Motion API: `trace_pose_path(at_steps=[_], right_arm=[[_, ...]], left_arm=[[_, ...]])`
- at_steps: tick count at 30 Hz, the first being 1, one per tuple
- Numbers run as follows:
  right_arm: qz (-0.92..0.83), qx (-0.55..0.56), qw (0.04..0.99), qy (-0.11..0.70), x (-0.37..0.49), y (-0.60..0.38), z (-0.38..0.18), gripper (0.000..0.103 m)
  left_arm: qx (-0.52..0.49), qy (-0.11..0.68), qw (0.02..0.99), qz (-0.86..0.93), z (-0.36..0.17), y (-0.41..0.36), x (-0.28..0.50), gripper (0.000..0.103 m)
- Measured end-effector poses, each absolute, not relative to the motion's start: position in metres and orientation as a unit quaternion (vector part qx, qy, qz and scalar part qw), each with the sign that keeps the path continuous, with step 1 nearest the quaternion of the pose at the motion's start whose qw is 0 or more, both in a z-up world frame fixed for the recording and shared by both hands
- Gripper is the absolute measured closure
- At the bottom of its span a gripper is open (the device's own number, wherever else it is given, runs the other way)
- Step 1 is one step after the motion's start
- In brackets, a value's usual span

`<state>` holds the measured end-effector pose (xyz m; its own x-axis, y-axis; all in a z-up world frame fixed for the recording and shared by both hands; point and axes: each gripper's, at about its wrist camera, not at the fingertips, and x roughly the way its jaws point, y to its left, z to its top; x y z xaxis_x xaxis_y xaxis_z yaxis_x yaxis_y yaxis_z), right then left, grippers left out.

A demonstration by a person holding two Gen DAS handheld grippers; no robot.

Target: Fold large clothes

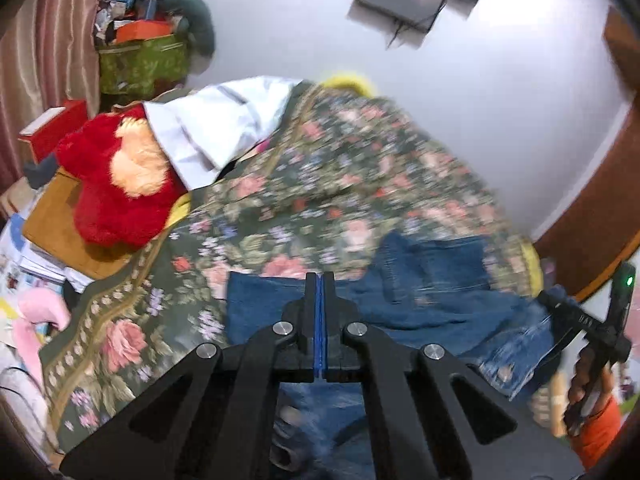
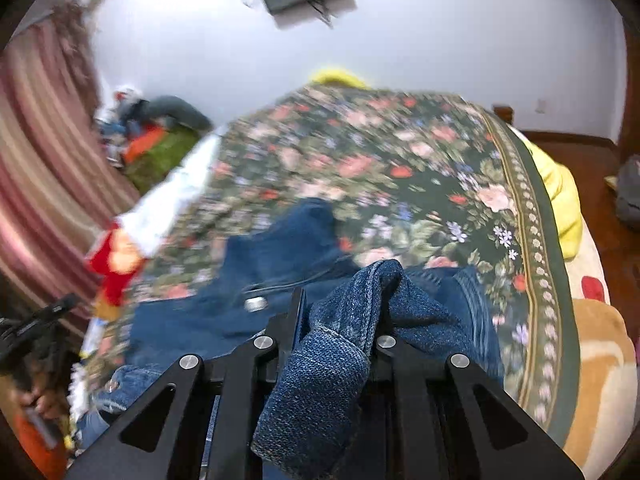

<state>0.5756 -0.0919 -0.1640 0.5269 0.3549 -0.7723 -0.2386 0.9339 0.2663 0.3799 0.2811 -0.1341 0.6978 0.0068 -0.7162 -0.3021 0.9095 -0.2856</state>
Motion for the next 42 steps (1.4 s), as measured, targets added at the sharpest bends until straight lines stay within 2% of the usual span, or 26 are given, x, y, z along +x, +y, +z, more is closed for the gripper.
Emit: trace_pose_path(at_steps=[4, 8, 12, 14, 15, 16, 21, 28, 32, 37, 42], right_arm=[[0.142, 0.067, 0.836, 0.526, 0.612, -0.093, -0.225, 0.088], [0.147, 0.029, 0.844, 0.515, 0.606, -0.088, -0.228, 0.088], [0.159, -0.024, 0.836, 0.525, 0.595, -0.087, -0.221, 0.087], [0.162, -0.014, 0.826, 0.539, 0.589, -0.095, -0.215, 0.086], [0.161, -0.005, 0.823, 0.545, 0.586, -0.099, -0.213, 0.084], [0.16, 0.009, 0.819, 0.551, 0.582, -0.105, -0.21, 0.084], [0.165, 0.04, 0.808, 0.564, 0.556, -0.123, -0.187, 0.083], [0.175, -0.008, 0.817, 0.549, 0.516, -0.13, -0.16, 0.082], [0.175, -0.019, 0.816, 0.551, 0.501, -0.137, -0.161, 0.082], [0.179, 0.009, 0.81, 0.558, 0.483, -0.156, -0.171, 0.082], [0.184, 0.03, 0.801, 0.569, 0.468, -0.171, -0.178, 0.082]], left_arm=[[-0.184, 0.413, 0.886, 0.099, -0.166, 0.286, 0.386, 0.101], [-0.15, 0.445, 0.876, 0.112, -0.187, 0.283, 0.374, 0.1], [-0.124, 0.458, 0.872, 0.12, -0.191, 0.276, 0.348, 0.082], [-0.124, 0.452, 0.875, 0.12, -0.186, 0.274, 0.326, 0.063], [-0.123, 0.449, 0.876, 0.122, -0.184, 0.273, 0.318, 0.049], [-0.12, 0.445, 0.878, 0.124, -0.182, 0.272, 0.309, 0.041], [-0.1, 0.446, 0.878, 0.145, -0.174, 0.263, 0.257, 0.026], [-0.133, 0.475, 0.857, 0.148, -0.2, 0.251, 0.203, 0.021], [-0.124, 0.529, 0.829, 0.132, -0.235, 0.228, 0.194, 0.021], [-0.229, 0.54, 0.805, 0.085, -0.268, 0.208, 0.182, 0.022], [-0.291, 0.516, 0.803, 0.063, -0.266, 0.209, 0.183, 0.022]])
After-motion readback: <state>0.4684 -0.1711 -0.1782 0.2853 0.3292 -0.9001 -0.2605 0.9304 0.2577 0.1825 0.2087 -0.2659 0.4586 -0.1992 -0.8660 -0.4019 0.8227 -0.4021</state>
